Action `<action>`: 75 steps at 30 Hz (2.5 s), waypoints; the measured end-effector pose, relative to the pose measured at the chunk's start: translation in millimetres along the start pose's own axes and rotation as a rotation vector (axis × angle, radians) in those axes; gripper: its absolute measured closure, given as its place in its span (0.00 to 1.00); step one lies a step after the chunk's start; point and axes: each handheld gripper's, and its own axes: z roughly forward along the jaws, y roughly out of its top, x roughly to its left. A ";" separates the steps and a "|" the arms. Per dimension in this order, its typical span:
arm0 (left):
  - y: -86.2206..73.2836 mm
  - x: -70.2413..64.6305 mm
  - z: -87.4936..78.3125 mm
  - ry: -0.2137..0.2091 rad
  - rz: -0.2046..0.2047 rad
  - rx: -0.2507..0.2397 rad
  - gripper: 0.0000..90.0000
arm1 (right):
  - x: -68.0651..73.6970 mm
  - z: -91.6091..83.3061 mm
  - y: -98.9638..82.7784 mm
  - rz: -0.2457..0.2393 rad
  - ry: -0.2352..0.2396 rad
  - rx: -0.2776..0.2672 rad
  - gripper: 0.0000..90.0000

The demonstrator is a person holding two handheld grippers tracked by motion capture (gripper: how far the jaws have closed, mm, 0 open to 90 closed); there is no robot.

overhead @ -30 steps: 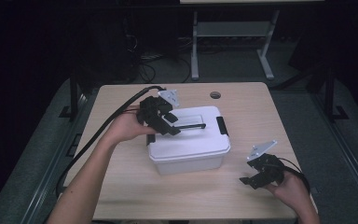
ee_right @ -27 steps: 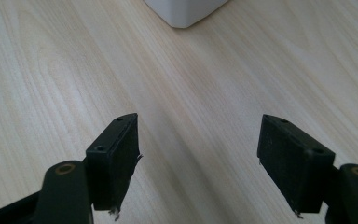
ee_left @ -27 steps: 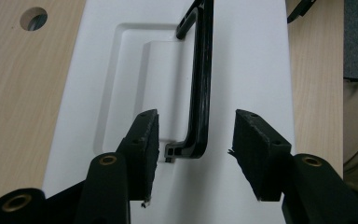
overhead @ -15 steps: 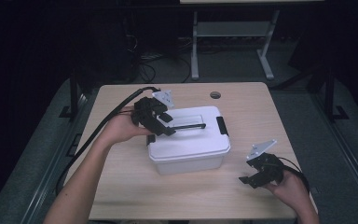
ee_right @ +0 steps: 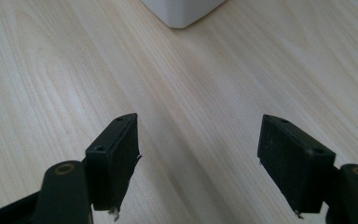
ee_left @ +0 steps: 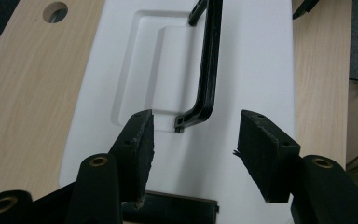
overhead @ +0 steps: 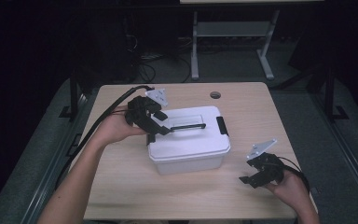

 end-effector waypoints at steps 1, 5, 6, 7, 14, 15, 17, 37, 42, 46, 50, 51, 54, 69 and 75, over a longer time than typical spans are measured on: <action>-0.9 0.1 -0.4 -0.004 -0.002 0.001 0.50 | 0.0 0.2 -0.2 0.002 0.000 0.001 0.32; -7.3 1.7 -1.4 -0.002 -0.024 -0.002 0.49 | -0.7 1.5 -0.1 0.003 0.004 0.008 0.32; -8.9 2.0 -2.0 0.000 -0.026 -0.005 0.48 | -0.7 1.7 0.0 0.003 0.004 0.008 0.32; -10.5 2.2 -3.0 0.002 -0.030 0.000 0.48 | -0.8 1.8 0.1 0.004 0.005 0.008 0.32; -21.8 2.8 -11.5 0.018 -0.044 -0.006 0.47 | -0.9 1.5 -0.6 0.003 0.004 0.009 0.32; -23.5 2.7 -12.5 0.018 -0.048 -0.009 0.47 | -0.8 1.2 -1.1 0.006 0.003 0.009 0.32; -27.9 2.4 -15.6 0.023 -0.052 -0.008 0.47 | -1.0 0.5 -1.7 0.007 0.001 0.009 0.32; -70.1 -4.4 -31.1 0.062 -0.109 -0.049 0.42 | 0.6 3.6 -0.9 0.007 -0.002 0.024 0.32; -78.8 -8.2 -31.0 0.067 -0.122 -0.047 0.41 | 1.1 4.5 -0.9 0.007 -0.004 0.031 0.31; -85.4 -10.9 -31.0 0.076 -0.121 -0.038 0.41 | 1.6 5.5 -0.6 0.010 -0.006 0.032 0.31; -90.6 -11.2 -32.3 0.075 -0.130 -0.047 0.41 | 1.9 6.7 -0.4 0.008 -0.005 0.037 0.31; -91.8 -11.1 -32.2 0.074 -0.130 -0.048 0.41 | 1.8 6.8 -0.4 0.008 -0.005 0.037 0.31; -95.7 -11.6 -31.0 0.077 -0.137 -0.047 0.41 | 2.0 6.8 -0.7 0.012 -0.002 0.037 0.31; -117.1 -16.1 -24.5 0.078 -0.165 -0.037 0.40 | 2.0 7.4 -0.2 0.012 -0.001 0.038 0.31; -122.3 -17.4 -21.6 0.074 -0.177 -0.047 0.39 | 1.4 6.4 -1.0 0.019 -0.001 0.038 0.31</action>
